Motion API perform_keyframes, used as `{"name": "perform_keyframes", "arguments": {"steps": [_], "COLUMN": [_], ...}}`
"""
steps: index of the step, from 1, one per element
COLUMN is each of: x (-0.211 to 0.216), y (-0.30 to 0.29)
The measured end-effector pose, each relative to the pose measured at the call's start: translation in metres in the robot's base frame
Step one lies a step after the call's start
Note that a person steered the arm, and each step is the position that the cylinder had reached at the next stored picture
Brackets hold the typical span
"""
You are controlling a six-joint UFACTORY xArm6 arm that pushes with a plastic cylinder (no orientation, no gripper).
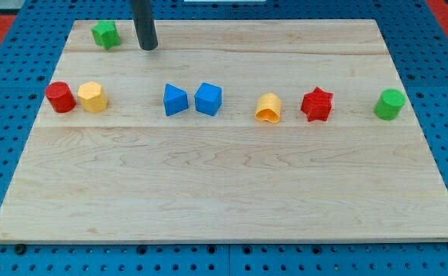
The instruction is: Place the arm above the blue triangle
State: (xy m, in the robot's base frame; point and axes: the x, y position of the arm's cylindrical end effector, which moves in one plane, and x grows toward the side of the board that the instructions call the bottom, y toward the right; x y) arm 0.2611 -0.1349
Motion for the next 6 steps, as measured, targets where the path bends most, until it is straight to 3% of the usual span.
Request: {"name": "perform_keyframes", "arguments": {"steps": [3,4,5,6], "x": [0.0,0.028,0.062,0.065], "y": [0.0,0.016,0.06,0.139]}}
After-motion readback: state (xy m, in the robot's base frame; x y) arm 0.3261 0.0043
